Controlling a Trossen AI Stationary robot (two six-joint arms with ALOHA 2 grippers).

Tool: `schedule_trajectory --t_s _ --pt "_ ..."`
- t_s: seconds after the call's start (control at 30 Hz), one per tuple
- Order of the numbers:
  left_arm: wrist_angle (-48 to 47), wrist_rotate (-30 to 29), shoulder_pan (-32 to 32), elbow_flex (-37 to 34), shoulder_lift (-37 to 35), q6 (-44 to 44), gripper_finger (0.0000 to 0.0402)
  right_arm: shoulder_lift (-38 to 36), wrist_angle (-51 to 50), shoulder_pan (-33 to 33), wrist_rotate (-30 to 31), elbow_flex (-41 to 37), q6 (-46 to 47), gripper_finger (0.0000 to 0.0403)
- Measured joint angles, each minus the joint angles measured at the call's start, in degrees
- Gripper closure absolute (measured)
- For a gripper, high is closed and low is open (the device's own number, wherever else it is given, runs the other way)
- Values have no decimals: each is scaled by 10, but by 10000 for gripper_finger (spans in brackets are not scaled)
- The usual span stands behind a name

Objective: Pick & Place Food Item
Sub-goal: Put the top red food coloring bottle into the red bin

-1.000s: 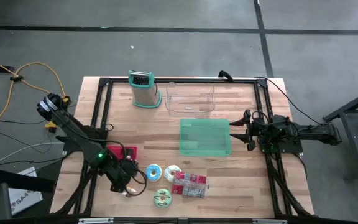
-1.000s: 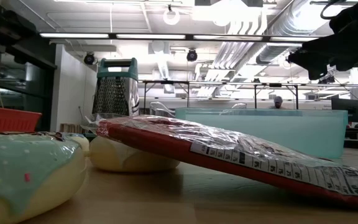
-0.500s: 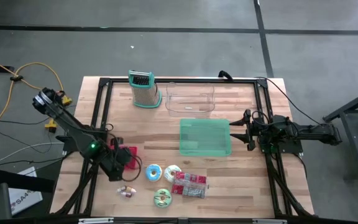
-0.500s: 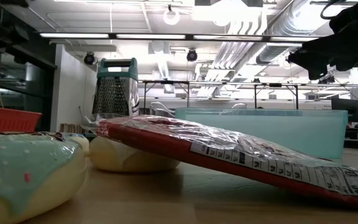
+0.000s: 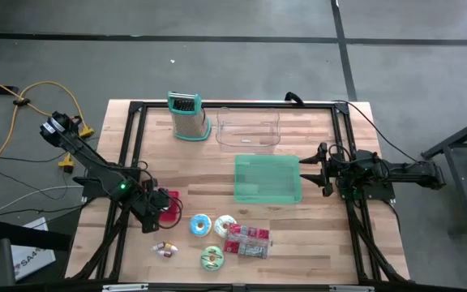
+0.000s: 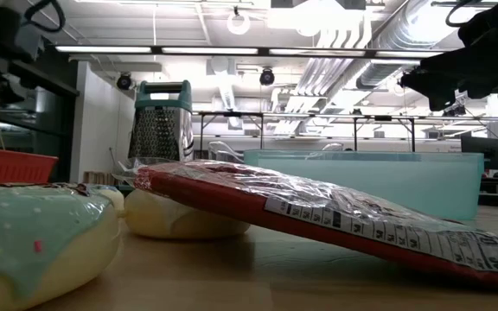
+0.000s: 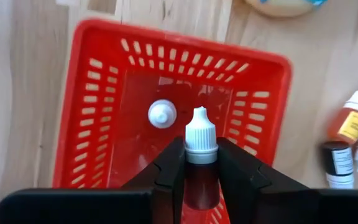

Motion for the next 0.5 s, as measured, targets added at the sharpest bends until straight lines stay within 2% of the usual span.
schedule_trajectory --t_s 0.27,0.5 --pt "35 15 0 -26 0 -2 330 0 0 0 0 0 0 180" --pt "34 15 0 -26 0 -1 297 0 0 0 0 0 0 180"
